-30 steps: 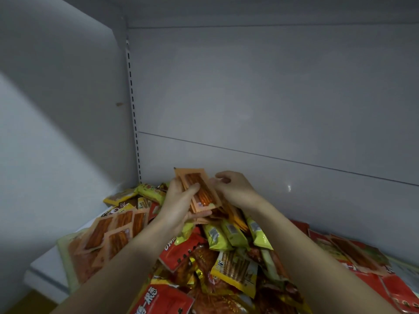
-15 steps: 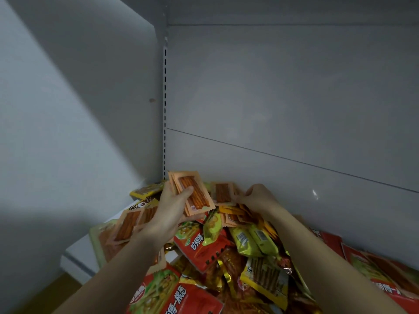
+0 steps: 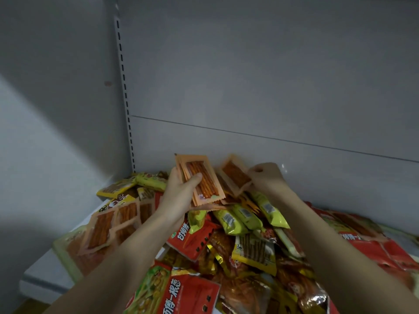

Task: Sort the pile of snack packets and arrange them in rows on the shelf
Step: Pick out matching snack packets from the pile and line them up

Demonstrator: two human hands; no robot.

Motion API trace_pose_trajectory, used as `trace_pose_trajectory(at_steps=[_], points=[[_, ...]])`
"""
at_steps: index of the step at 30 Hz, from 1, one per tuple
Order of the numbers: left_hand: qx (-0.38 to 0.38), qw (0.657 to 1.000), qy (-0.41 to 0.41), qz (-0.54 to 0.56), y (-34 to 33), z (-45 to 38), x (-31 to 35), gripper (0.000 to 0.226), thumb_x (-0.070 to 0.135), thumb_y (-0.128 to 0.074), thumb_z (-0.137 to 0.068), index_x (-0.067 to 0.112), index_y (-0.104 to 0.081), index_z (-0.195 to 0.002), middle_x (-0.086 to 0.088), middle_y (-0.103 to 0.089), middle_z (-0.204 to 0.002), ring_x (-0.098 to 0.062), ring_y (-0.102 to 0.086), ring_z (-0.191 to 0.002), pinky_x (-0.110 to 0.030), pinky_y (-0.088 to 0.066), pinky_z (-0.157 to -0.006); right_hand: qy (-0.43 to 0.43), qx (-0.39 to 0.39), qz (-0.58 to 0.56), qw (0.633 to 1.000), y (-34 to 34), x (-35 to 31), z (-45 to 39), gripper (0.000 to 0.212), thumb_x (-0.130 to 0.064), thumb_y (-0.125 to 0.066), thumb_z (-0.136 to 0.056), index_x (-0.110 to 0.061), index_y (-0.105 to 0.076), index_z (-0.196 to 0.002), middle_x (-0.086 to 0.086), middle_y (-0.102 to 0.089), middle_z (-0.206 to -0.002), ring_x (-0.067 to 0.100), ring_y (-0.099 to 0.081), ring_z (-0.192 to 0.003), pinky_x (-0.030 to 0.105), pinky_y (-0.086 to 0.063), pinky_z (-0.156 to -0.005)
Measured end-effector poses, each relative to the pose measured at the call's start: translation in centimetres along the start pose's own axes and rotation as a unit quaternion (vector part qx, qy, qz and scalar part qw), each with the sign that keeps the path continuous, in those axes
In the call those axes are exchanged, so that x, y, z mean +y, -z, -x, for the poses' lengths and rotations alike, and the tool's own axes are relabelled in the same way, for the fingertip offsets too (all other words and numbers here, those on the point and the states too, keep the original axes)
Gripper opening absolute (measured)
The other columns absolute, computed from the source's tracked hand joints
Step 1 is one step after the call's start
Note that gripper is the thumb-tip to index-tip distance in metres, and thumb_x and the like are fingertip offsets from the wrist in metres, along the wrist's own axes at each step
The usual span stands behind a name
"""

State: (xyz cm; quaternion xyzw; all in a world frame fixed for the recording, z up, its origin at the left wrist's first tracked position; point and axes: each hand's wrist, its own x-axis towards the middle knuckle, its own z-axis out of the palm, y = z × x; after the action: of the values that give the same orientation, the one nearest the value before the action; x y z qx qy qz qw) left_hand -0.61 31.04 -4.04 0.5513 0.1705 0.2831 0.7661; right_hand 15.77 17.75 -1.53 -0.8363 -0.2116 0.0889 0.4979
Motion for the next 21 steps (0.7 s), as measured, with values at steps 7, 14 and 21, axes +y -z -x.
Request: trace_pose_trajectory(at_steps=[7, 14, 21], points=[[-0.049, 0.998, 0.012, -0.034, -4.8, 0.5, -2.1, 0.028, 0.016, -0.057, -0.102, 0.025, -0.048, -0.127, -0.009, -0.067, -0.118, -0.023, -0.076, -0.083, -0.036, -0.059, -0.050, -0.050, 0.002, -0.224, 0.973, 4.0, 0.4, 5.2, 0.014, 0.003, -0.053, -0.098, 0.011, -0.064, -0.102, 0.021, -0.072, -0.076, 0.017, -0.072, -0.063, 0.019, -0.057, -0.060], [-0.139, 0.990, 0.019, -0.019, -12.4, 3.9, -3.7, 0.032, 0.019, -0.061, -0.099, 0.022, -0.047, -0.127, -0.007, -0.070, -0.116, -0.024, -0.076, -0.089, -0.035, -0.059, -0.053, -0.040, 0.096, -0.157, 0.982, 9.9, 3.8, 10.5, 0.009, 0.005, -0.055, -0.094, -0.002, -0.060, -0.096, 0.020, -0.064, -0.091, 0.024, -0.070, -0.064, 0.035, -0.062, -0.062], [-0.215, 0.975, 0.017, -0.053, -23.1, 11.0, -9.1, 0.040, 0.002, -0.067, -0.093, 0.016, -0.051, -0.127, -0.012, -0.070, -0.117, -0.029, -0.073, -0.095, -0.033, -0.057, -0.052, -0.013, 0.182, -0.031, 0.983, 17.9, 12.8, 19.2, 0.005, -0.015, -0.060, -0.090, -0.018, -0.056, -0.089, 0.005, -0.067, -0.087, 0.025, -0.067, -0.081, 0.045, -0.056, -0.072]])
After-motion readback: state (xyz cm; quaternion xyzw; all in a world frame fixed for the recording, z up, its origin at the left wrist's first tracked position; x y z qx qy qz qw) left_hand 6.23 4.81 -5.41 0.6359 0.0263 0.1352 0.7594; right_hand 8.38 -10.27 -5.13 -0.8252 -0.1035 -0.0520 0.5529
